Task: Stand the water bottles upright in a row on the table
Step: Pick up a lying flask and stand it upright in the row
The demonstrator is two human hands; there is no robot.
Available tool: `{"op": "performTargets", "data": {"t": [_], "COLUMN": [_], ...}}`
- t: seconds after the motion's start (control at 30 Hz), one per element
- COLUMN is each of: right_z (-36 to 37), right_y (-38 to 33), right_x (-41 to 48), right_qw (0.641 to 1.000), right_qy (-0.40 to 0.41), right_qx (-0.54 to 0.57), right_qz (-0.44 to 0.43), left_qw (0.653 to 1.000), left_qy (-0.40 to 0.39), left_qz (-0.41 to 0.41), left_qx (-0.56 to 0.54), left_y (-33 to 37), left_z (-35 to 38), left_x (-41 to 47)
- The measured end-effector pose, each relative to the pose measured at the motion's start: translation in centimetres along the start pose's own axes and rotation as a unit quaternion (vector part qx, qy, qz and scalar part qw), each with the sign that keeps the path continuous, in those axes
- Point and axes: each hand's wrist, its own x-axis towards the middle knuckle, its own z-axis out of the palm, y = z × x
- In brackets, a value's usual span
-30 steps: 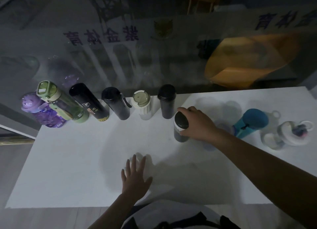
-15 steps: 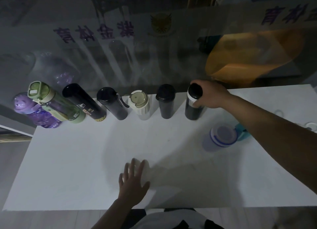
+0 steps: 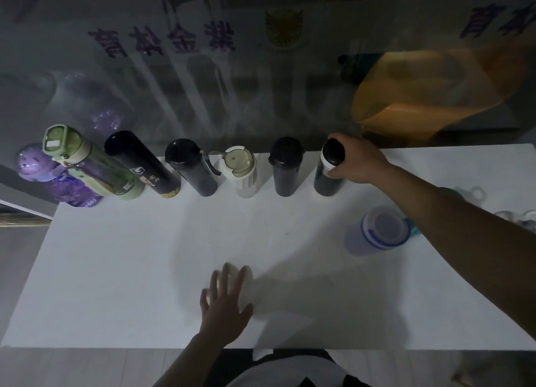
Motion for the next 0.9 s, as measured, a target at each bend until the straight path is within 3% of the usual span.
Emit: {"op": "performTargets", "data": {"t": [0.2,0.4,0.5,0.7,0.8,0.9], "right_z": [-0.1,-2.5,-3.5,-2.8,-2.0,-1.5], "right_y": [-0.6,-3.2,-3.7,0.0,2.2,4.5], "right_x": [-0.2,-4.4,-8.8,-17.9,-20.8,-21.4], "right_qw": [0.999,0.991,0.980,0.929,0.902,0.922], "right_qy": [-0.019,0.031,0.088,0.223,0.251,0.235], "right_qx": [-0.003,0.105,0.154,0.194,0.208,0.150], "right_qz": [0.040,0.082,0.087,0.222,0.284,0.267], "left_qw": [1.000,0.995,0.989,0.967,0.951,0.944], "left_qy": [-0.020,-0.074,-0.094,-0.095,-0.068,-0.003], "left_qz": [0.006,0.016,0.059,0.181,0.236,0.278], "left_qx": [-0.004,-0.062,-0.095,-0.151,-0.189,-0.180], "left_y": [0.2,1.3,2.9,8.8,13.0,17.3], "left_z": [-0.7,-3.9,-6.4,-11.5,-13.3,-13.6], "left_x": [0.1,1.6,2.3,3.9,3.7,3.2]}}
